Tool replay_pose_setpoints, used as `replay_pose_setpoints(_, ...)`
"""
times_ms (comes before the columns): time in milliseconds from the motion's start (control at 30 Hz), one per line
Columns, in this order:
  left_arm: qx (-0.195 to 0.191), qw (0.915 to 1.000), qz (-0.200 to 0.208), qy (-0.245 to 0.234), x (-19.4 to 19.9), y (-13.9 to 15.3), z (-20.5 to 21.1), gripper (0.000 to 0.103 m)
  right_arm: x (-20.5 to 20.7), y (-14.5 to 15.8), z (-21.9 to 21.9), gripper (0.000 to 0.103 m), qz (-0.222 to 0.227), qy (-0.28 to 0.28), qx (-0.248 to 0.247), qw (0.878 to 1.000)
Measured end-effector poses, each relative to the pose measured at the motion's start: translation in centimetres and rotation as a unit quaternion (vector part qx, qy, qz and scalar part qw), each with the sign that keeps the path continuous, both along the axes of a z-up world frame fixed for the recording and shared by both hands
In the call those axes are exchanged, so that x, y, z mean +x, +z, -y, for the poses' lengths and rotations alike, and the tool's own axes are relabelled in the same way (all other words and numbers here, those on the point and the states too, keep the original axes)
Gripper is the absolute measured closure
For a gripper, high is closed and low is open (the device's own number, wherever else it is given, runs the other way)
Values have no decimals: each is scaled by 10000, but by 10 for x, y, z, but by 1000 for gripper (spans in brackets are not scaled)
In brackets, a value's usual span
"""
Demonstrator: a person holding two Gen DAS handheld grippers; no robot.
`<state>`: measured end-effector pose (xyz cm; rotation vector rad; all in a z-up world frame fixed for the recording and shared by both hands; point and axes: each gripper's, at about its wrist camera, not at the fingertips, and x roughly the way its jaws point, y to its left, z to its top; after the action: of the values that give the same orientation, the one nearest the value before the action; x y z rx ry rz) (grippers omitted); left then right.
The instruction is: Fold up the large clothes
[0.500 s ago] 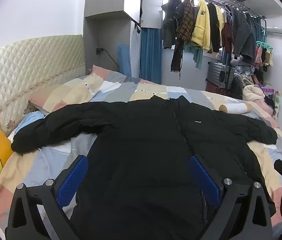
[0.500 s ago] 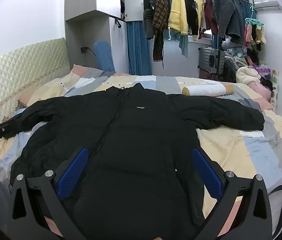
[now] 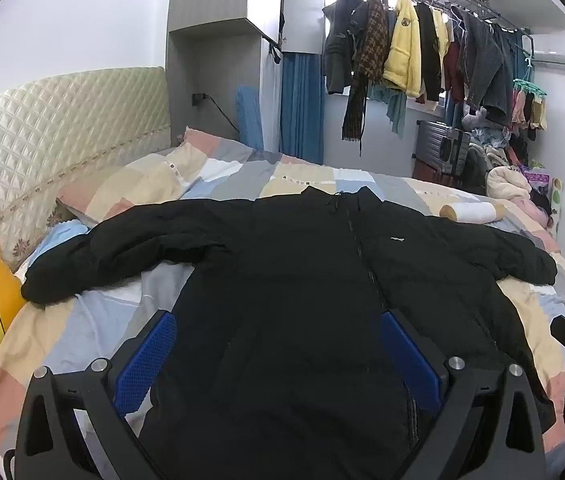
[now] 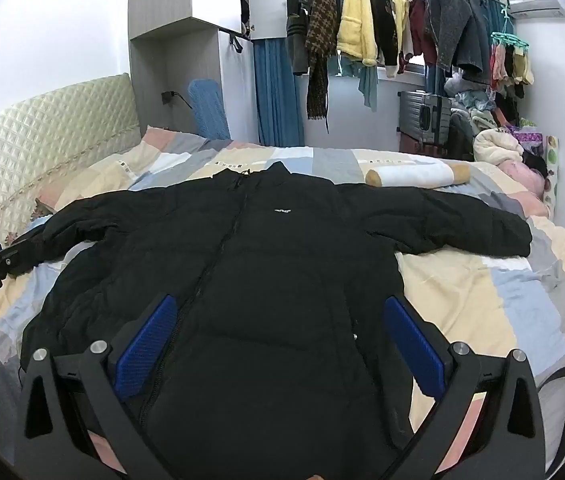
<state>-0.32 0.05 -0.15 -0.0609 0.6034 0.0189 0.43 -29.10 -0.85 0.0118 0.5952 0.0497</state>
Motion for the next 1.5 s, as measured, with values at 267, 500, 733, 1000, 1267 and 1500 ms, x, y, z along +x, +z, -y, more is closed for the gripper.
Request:
replay_pose_setpoints(267, -37, 10000, -41, -18, 8, -10, -4, 1, 1, -2, 2, 0, -46, -32, -51, 10000)
replay_pose_setpoints(500, -44, 10000, -16, 9, 7, -11, -3, 1, 1, 0, 3, 0, -35, 9, -69, 10000)
replay_pose_setpoints(733, -74, 10000, 7, 12, 4, -7, -4, 1, 1, 0, 3, 0, -27, 15, -94, 10000)
replay_pose_setpoints(1000, -69, 10000, 21, 0, 1, -6, -1, 1, 1, 0, 3, 0, -34, 12, -76, 10000)
replay_pose_setpoints(1267, -73, 10000, 18, -12, -2, -4, 5, 1, 0, -3, 3, 0, -38, 10, -53, 10000)
replay_pose_setpoints(1500, -82, 10000, 25, -3, 1, -6, -2, 1, 0, -4, 4, 0, -43, 2, -37, 10000)
